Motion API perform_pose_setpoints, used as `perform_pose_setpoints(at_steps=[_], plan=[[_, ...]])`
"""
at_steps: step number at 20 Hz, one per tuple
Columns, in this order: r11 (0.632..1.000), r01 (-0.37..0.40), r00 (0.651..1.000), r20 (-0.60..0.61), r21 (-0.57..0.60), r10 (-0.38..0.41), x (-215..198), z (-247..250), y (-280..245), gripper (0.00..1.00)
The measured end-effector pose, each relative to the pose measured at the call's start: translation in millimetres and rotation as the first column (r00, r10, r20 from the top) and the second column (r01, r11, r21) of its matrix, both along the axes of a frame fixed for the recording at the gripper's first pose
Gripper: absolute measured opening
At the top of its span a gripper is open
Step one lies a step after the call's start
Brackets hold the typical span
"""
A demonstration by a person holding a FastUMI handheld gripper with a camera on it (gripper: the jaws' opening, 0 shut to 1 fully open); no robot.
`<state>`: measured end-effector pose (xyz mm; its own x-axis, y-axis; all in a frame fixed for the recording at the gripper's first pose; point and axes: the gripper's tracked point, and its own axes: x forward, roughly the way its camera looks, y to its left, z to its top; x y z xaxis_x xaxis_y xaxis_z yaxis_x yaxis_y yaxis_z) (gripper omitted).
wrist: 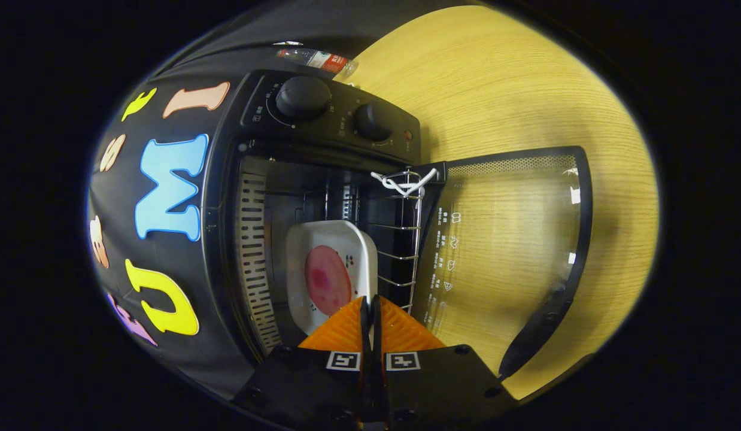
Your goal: Open the toaster oven, put the food inside, and close the toaster oven door.
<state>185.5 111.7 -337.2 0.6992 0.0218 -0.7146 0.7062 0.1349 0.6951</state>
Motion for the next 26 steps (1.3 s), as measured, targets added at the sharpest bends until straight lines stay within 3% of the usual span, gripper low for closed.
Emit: perform_pose_setpoints(at_steps=[4, 8, 10, 15, 16, 19, 22, 26], plan=[[1.000, 0.001, 1.000, 0.005, -0.004, -0.001, 2, 1, -1, 0.02], [1.000, -0.027, 0.998, 0.051, -0.004, 0.027, 0, 14, 5, 0.12], [0.999, -0.052, 0.996, 0.075, -0.008, 0.053, -5, 24, 8, 0.34], [0.972, -0.207, 0.970, 0.106, -0.114, 0.219, -33, 46, 12, 0.97], [0.960, -0.246, 0.959, 0.110, -0.137, 0.261, -39, 50, 15, 0.97], [0.886, -0.388, 0.903, 0.088, -0.254, 0.421, -63, 57, 20, 0.98], [0.759, -0.518, 0.821, 0.018, -0.394, 0.570, -88, 57, 20, 0.97], [0.606, -0.618, 0.736, -0.096, -0.501, 0.670, -117, 47, 11, 0.98]])
